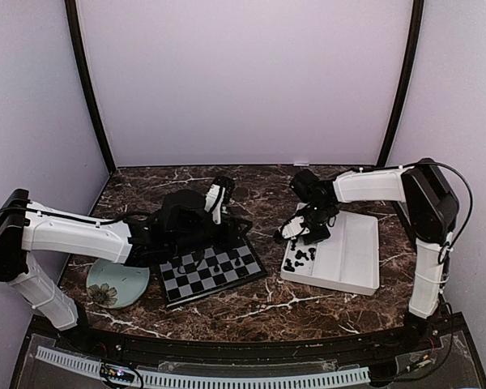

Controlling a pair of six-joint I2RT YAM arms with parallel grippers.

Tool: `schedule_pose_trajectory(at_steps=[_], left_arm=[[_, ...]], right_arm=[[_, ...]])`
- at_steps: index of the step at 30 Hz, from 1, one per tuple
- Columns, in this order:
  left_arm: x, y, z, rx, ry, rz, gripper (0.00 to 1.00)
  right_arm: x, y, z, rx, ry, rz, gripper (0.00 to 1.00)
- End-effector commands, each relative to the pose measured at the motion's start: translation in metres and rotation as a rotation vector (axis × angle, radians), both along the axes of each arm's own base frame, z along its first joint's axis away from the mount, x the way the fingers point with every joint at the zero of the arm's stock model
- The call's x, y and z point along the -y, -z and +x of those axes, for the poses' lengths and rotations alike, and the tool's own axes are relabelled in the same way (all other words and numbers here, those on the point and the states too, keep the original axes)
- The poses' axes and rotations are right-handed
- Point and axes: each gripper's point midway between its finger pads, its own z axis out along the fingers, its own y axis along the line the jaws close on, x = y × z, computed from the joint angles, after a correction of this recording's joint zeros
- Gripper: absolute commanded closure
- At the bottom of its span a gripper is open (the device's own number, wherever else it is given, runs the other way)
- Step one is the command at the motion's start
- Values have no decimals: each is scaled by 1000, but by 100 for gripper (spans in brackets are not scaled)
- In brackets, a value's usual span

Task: Set up the chess pieces on the board
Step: Pick up the king from the storage box.

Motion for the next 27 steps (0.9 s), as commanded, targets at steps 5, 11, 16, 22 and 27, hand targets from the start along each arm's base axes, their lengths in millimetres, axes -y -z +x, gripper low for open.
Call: schedule_pose_trajectory(at_steps=[5, 11, 16, 22, 27], left_arm=[[-2, -16, 1, 27, -9, -41, 64], [-1, -16, 2, 30, -10, -44, 65], [-2, -15, 1, 26, -11, -44, 65], [-2, -14, 2, 24, -15, -36, 64], [-1, -13, 2, 23, -15, -35, 64]], right_arm=[[5, -6, -27, -71, 9, 29, 71], [-3, -19, -19, -26, 2, 84, 71], [-10, -22, -14, 41, -39, 127, 64], [-19, -14, -16, 51, -84, 126, 59], [-23, -9, -17, 59, -109, 127, 59]])
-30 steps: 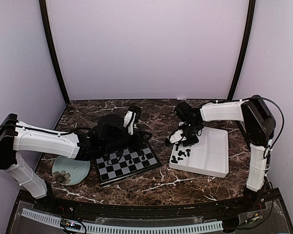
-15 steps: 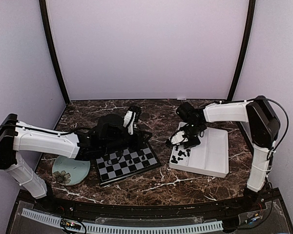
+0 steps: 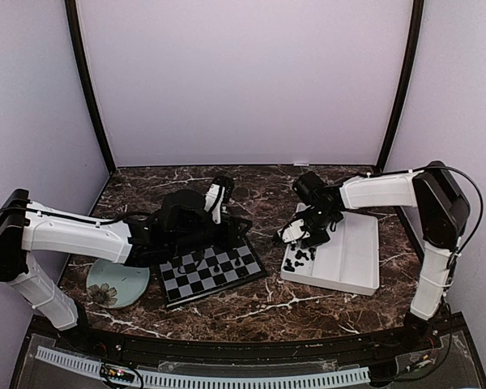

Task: Set up the chess pieces on the board
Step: Pick up the king from the storage box.

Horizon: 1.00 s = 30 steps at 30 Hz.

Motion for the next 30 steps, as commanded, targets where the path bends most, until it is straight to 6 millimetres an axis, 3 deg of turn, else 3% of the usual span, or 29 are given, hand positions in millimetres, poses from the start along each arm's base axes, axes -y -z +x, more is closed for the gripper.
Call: schedule_pose_trajectory(at_steps=[1, 12, 21, 30], left_arm=[[-1, -12, 2, 19, -10, -32, 65], [6, -13, 4, 29, 2, -21, 65], [4, -13, 6, 34, -7, -9, 65], [7, -13, 6, 32, -1, -16, 65]], right_arm=[[-9, 0, -1, 25, -43, 25, 59], [-14, 3, -15, -1, -103, 27, 57], [-11, -12, -21, 11, -113, 30, 58], [-14, -4, -29, -13, -134, 22, 58]])
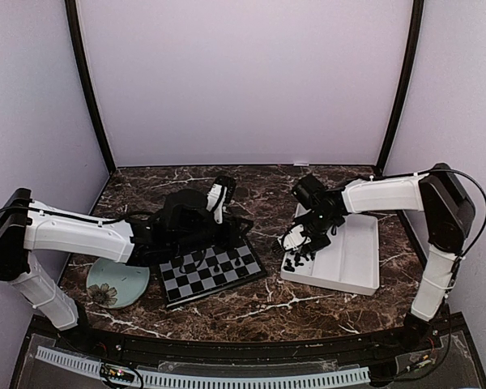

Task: Set up the chess pieces on the board
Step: Pick up the king from the storage box, then pass from the right arm to the left

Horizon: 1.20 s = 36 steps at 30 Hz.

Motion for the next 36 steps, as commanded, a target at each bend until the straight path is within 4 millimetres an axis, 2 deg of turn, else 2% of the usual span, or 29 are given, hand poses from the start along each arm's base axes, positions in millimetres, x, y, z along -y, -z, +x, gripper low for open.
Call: schedule_pose_trajectory(at_steps=[1, 6, 9, 15, 24, 26, 29, 32, 36], left_arm=[[5, -14, 4, 25, -2, -28, 65], [3, -13, 3, 19, -5, -27, 65], [0, -12, 3, 17, -11, -23, 65], [-2, -11, 3, 19, -19, -24, 65], [3, -9, 3, 16, -6, -29, 65], [4, -10, 2, 18, 1, -30, 65], [11, -9, 2, 13, 26, -21, 65], [19, -6, 0, -9, 58, -12, 64], [37, -11, -1, -43, 105, -50, 64]], right_arm=[[-6, 2, -9, -20, -31, 10, 58], [-7, 17, -6, -39, -24, -19, 58], [-4, 24, -6, -69, -11, -55, 62], [6, 22, -3, -132, 32, -81, 67], [12, 15, -2, -194, 126, -24, 81], [11, 8, 0, -211, 162, 23, 83], [9, -13, 7, -240, 241, 131, 85], [10, -41, 17, -288, 338, 278, 86], [12, -79, 22, -339, 438, 485, 86]])
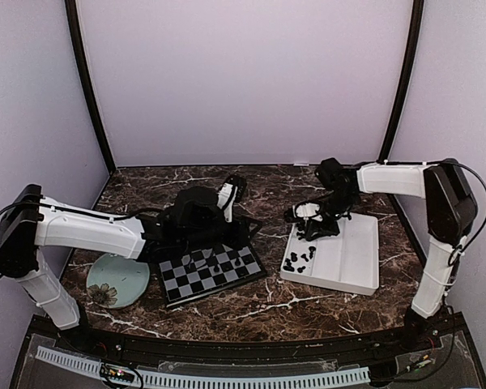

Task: Set up the chess pieces on the board
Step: Pass from the right arm to the left

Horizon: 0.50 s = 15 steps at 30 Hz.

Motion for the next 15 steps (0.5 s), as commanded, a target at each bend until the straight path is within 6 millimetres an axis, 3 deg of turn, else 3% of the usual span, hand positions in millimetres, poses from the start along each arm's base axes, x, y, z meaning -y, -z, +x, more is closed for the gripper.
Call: schedule_pose_trajectory(at_steps=[1, 10, 15], left_arm=[[22, -13, -3, -34, 70, -59, 64], [87, -34, -29, -202, 350, -197, 63], [94, -39, -20, -289, 332, -278, 65]], right_arm=[[-14, -71, 4, -18, 145, 303, 86], [-24, -117, -19, -79, 257, 529, 85], [-22, -127, -30, -73, 255, 570, 85]])
